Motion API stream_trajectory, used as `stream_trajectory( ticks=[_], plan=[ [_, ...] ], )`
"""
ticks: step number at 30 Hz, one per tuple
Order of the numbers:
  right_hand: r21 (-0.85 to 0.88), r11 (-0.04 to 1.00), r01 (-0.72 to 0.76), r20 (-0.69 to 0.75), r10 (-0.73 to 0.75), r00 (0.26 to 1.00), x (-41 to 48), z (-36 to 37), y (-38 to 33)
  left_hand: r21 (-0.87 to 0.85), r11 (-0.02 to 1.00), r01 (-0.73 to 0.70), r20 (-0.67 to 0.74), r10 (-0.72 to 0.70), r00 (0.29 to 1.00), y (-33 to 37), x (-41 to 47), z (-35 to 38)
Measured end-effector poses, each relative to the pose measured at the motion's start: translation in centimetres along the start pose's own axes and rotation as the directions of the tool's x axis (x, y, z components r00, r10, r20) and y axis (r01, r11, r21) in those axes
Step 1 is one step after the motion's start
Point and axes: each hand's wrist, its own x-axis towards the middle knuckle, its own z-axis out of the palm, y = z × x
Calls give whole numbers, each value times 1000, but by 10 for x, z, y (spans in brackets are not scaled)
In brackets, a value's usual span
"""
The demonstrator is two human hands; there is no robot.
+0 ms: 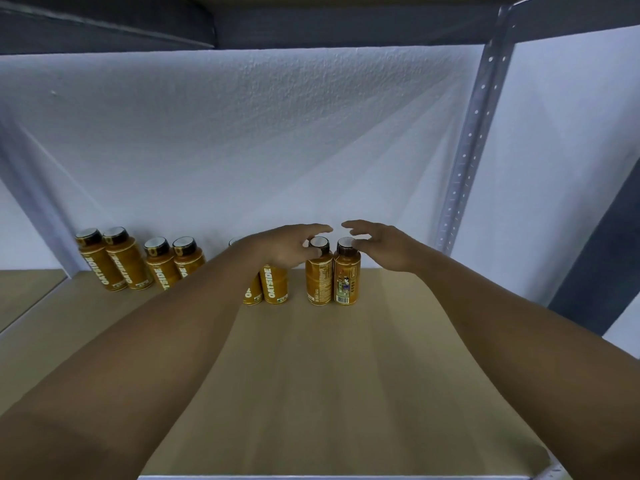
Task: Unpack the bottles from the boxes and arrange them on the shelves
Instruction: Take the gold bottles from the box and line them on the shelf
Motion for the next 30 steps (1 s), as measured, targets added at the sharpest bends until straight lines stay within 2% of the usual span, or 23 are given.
stream_trajectory(
  ticks=[2, 5, 11, 16, 22, 27, 30],
  plan=[
    [-115, 993, 27, 52, -21, 998, 2, -2, 0, 34, 999, -1, 51, -1, 999, 1, 1, -5],
    [-192, 979, 65, 85, -49, 995, 3, -2, -3, 108, 994, -24, 12, 23, 1000, 0, 5, -7],
    [-174, 981, 87, 65, -77, 995, -1, -2, -6, 149, 986, -72, -42, 79, 996, 1, 3, -5],
    [-122, 989, 83, -15, -86, 996, 0, 7, -6, 70, 997, -30, -117, 38, 992, -1, 2, -1],
    [-112, 994, -17, -122, 4, 993, 4, 24, -9, 24, 997, 68, -239, -60, 969, -6, 0, 9],
    [-124, 991, -52, -141, 35, 989, 4, 26, -12, 34, 995, 91, -254, -80, 964, -7, 0, 13],
    [-106, 994, -36, -102, 25, 995, 1, 21, -15, 32, 994, 103, -220, -93, 971, -5, -3, 5]
  ],
)
